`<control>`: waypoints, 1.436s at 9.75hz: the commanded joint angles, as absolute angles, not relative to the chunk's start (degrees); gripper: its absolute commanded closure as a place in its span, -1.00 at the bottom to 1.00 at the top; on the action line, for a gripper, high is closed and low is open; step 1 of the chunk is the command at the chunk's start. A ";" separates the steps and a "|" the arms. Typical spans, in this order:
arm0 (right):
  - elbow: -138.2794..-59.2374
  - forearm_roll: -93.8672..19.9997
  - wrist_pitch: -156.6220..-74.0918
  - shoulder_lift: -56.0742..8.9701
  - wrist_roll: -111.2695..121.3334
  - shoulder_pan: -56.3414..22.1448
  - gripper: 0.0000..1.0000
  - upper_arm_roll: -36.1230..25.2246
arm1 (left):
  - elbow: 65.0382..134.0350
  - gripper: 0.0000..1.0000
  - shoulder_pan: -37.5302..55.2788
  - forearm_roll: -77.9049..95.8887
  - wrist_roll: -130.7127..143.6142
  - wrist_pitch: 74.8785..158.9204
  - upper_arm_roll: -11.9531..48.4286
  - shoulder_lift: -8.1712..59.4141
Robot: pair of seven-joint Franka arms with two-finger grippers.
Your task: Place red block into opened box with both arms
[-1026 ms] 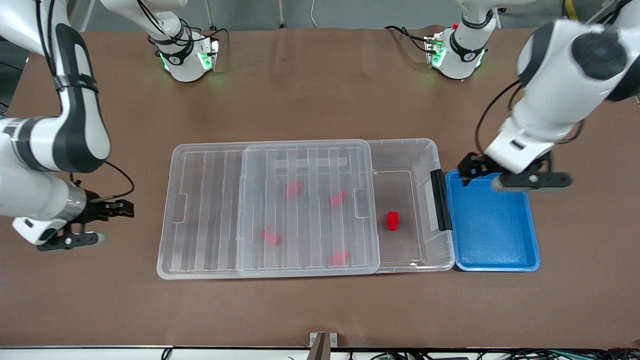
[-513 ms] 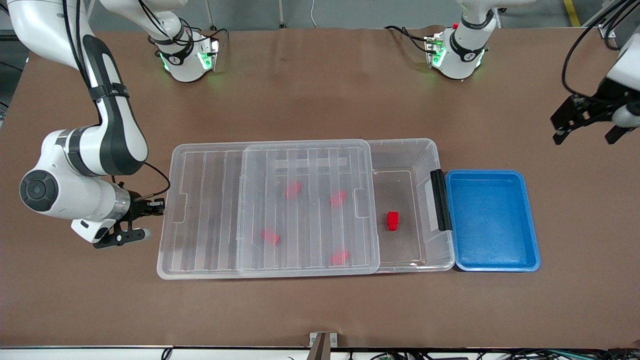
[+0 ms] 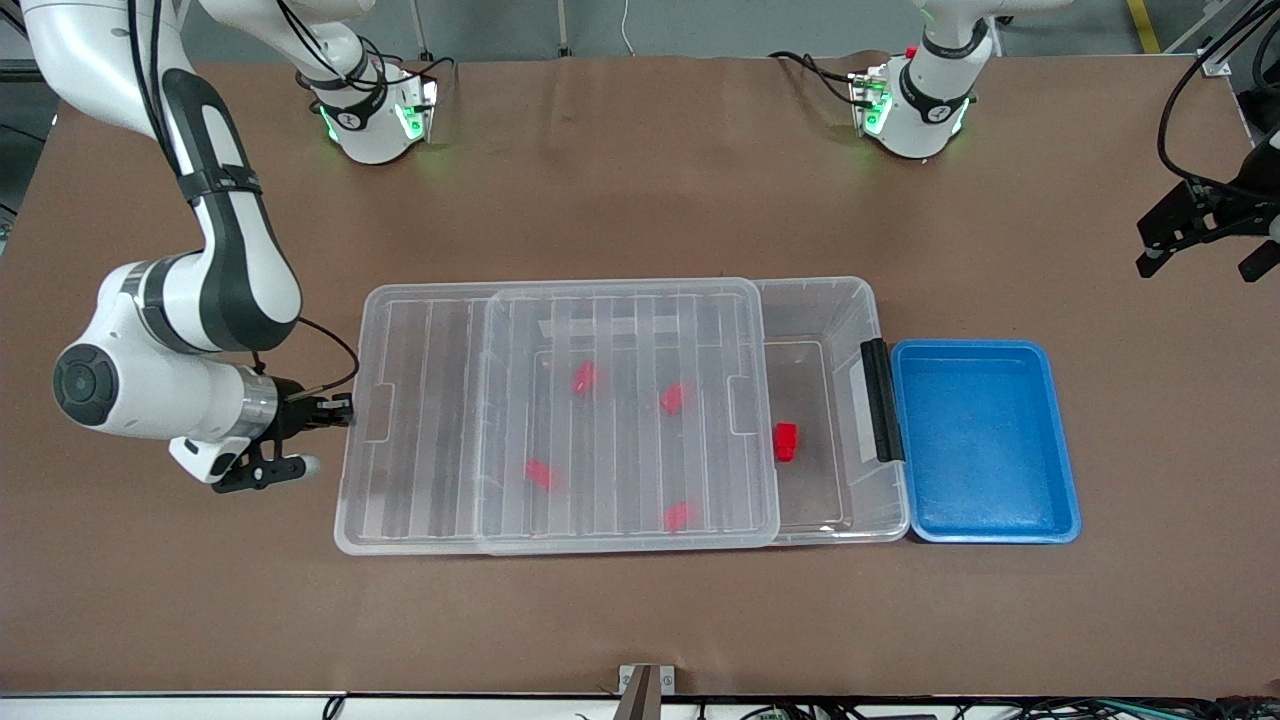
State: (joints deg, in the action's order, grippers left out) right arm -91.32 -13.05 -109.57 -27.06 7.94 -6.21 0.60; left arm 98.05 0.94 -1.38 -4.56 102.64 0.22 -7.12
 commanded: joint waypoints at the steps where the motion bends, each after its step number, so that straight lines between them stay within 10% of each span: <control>1: -91.76 -15.38 -110.30 -27.24 6.33 -7.46 0.87 1.58 | 97.22 -1.00 1.67 -0.70 -4.13 100.46 -0.44 -4.93; 4: -90.00 -17.93 -111.87 -29.61 3.09 -11.06 0.88 1.58 | 84.94 -1.00 1.84 -0.27 -2.47 91.52 -0.35 2.88; 11: -87.36 -17.75 -112.59 -31.55 -0.01 -14.24 0.89 1.76 | 85.24 -0.98 1.67 0.26 3.16 88.07 0.18 2.38; 12: -87.36 -17.32 -112.41 -31.47 -0.17 -14.06 0.70 1.67 | 86.56 -0.98 1.50 0.35 1.86 88.41 0.09 1.24; 13: -86.84 -16.44 -111.80 -30.59 -0.52 -13.37 -0.98 1.15 | 87.01 -0.98 1.32 2.61 0.54 88.42 0.00 0.88; 14: -87.10 -13.22 -109.62 -27.19 -1.48 -11.71 -1.00 0.79 | 88.49 -0.98 1.41 3.07 0.44 88.16 -0.09 0.36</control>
